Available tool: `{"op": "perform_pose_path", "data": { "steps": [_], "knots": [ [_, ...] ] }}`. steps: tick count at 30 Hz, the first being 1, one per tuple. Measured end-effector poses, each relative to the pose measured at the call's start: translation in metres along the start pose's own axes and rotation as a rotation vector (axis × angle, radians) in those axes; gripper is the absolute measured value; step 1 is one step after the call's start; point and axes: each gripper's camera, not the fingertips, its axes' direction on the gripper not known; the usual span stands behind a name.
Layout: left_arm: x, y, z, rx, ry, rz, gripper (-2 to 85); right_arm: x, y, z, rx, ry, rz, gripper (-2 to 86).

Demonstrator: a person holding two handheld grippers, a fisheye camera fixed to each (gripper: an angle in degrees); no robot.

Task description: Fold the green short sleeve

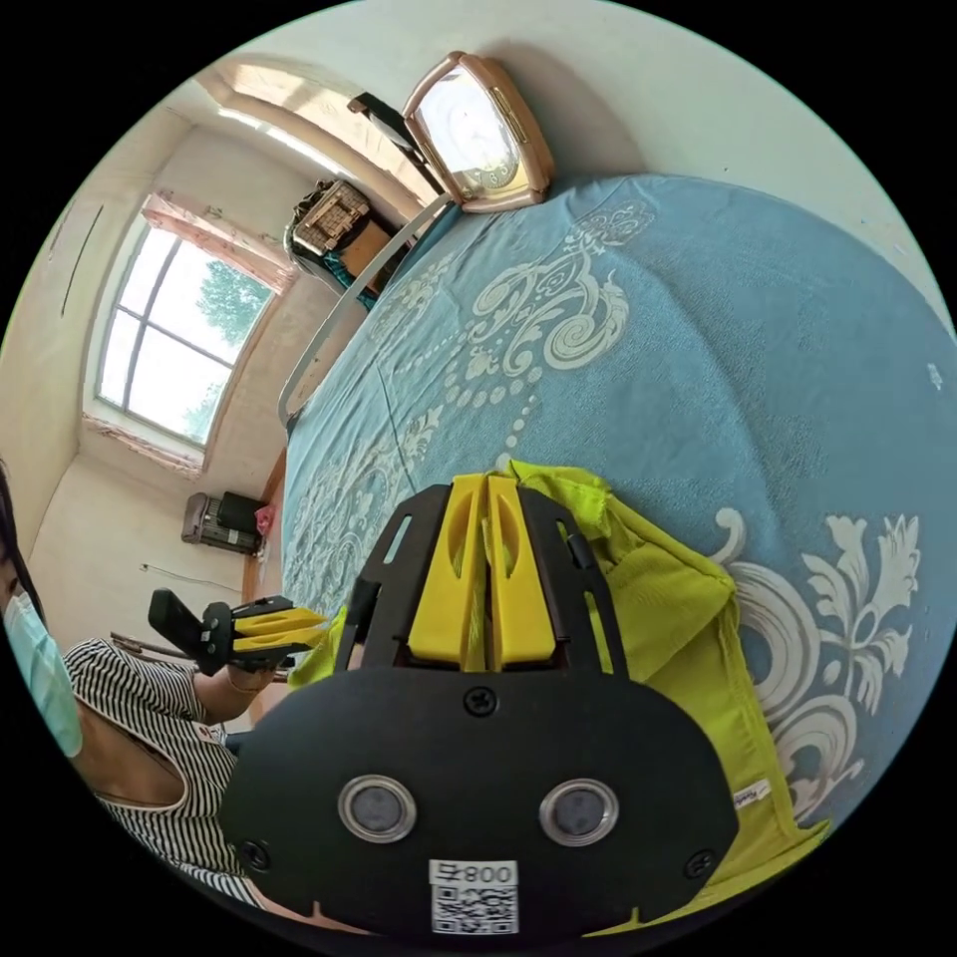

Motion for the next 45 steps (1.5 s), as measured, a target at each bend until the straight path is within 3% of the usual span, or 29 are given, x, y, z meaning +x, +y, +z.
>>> {"op": "perform_pose_path", "data": {
  "steps": [5,11,14,22,31,39,45],
  "knots": [
    [0.014,-0.001,-0.016,0.094,0.078,0.032,1.7,-0.027,0.028,-0.031,0.055,0.133,-0.049,0.3],
    [0.041,-0.024,0.012,-0.047,0.106,0.118,0.4,-0.076,0.096,-0.022,-0.051,0.161,-0.218,0.1],
    [0.048,-0.033,0.020,-0.086,0.111,0.121,0.3,-0.068,0.119,0.010,-0.148,0.279,-0.199,-0.1],
    [0.065,-0.040,0.010,-0.071,0.140,0.138,0.1,-0.055,0.191,-0.021,-0.070,0.209,-0.183,0.0],
    [0.084,-0.058,-0.017,0.050,0.215,0.156,0.2,-0.026,0.427,-0.129,0.137,0.252,0.046,0.1],
    [0.120,-0.139,0.028,-0.075,0.148,0.286,0.2,-0.011,0.687,-0.229,0.307,0.459,0.413,0.1],
    [0.147,-0.151,0.052,-0.137,0.077,0.320,0.1,0.021,0.757,-0.236,0.295,0.531,0.463,0.1]
  ]
}}
